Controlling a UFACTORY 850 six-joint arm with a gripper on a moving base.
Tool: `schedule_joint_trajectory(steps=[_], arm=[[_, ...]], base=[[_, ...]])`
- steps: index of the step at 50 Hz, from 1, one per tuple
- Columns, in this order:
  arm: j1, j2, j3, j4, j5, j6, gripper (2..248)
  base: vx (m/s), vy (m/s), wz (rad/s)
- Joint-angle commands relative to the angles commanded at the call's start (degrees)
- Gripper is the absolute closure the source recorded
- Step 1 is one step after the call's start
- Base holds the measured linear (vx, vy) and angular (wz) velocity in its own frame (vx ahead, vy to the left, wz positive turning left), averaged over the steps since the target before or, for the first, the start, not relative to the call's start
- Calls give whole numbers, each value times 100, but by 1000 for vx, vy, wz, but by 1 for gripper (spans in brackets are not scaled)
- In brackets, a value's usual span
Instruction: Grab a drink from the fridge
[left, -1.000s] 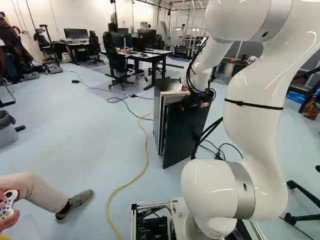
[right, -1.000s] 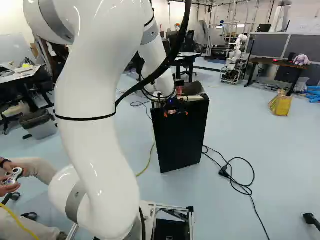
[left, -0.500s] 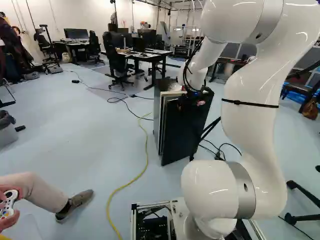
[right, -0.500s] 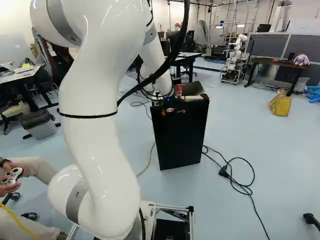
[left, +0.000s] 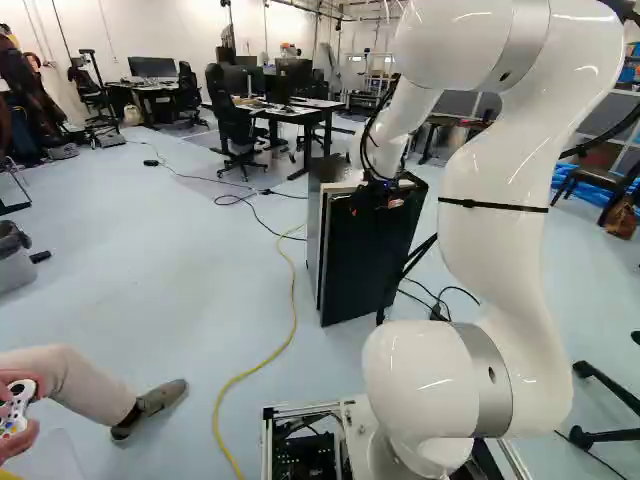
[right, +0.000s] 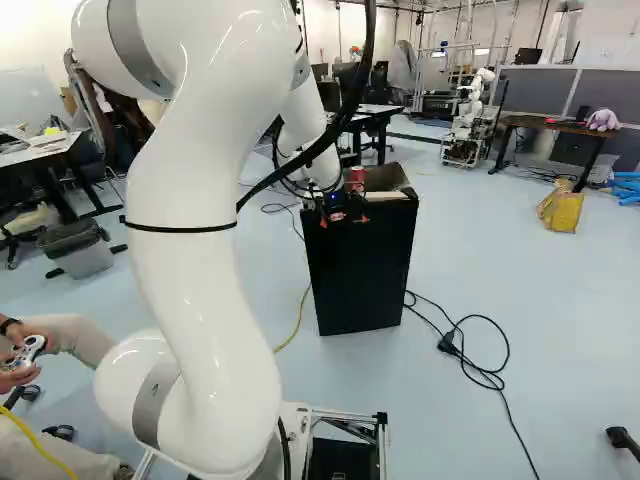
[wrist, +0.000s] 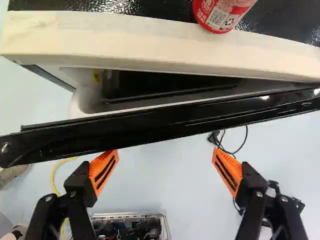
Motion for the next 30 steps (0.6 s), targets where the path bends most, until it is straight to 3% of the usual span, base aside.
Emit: schedule_joint_trajectory(steps=[30], arm=[[160,-229,-308,0,0,0,3]], base=[[0,0,0]])
